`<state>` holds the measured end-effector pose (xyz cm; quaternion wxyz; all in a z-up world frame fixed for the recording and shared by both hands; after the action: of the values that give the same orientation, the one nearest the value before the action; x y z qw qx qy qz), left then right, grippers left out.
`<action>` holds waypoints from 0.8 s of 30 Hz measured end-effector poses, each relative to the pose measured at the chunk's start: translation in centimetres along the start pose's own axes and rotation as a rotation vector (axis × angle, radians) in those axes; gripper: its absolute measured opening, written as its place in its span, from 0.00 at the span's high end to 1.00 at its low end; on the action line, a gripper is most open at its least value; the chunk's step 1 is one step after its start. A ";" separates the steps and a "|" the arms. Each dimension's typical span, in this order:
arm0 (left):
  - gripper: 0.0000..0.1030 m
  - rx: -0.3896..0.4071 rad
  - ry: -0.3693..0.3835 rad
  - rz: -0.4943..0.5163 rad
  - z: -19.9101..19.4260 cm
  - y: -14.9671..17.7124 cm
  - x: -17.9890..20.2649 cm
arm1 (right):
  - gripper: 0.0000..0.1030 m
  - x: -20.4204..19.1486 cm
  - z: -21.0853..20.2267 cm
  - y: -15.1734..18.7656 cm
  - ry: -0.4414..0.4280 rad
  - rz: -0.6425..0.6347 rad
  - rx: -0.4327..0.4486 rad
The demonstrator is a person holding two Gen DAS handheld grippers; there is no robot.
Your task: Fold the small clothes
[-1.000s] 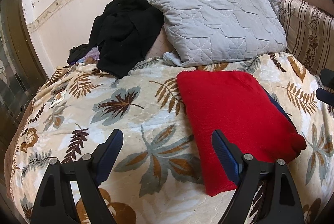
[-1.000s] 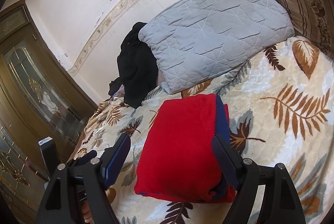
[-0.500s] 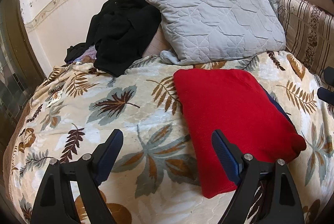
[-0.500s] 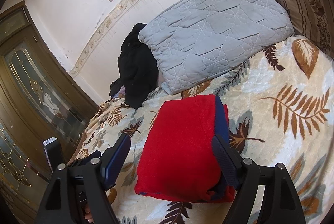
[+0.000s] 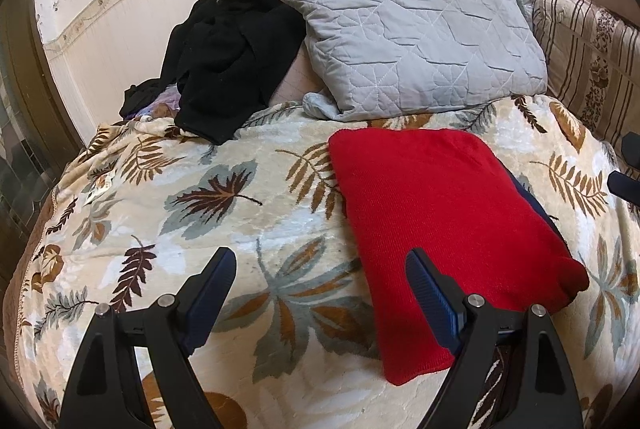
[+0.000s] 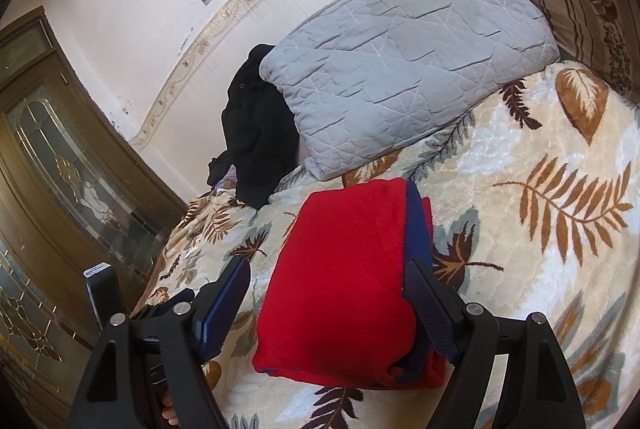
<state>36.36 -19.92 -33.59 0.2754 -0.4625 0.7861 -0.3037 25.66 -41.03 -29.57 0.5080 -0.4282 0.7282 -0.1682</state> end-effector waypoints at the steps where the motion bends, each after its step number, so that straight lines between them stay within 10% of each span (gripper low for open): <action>1: 0.16 -0.001 0.001 0.000 0.1 0.0 0.1 | 0.19 0.1 0.0 0.0 0.000 0.003 -0.001; 24: 0.16 -0.142 0.184 -0.035 4.3 0.0 1.8 | 0.19 7.1 5.0 0.8 0.007 0.222 -0.123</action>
<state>38.66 -22.51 -36.74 0.1634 -0.4646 0.8194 -0.2933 28.90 -45.25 -36.53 0.4939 -0.3748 0.7817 -0.0675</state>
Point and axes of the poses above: each gripper's, at about its wrist camera, not at the fingertips, and z roughly the way its jaws point, x to its right, y to its underside, the point moved 8 cm from there along z, roughly the way its jaws point, and after that the axes turned 1 degree about x, right-handed, at the moved point
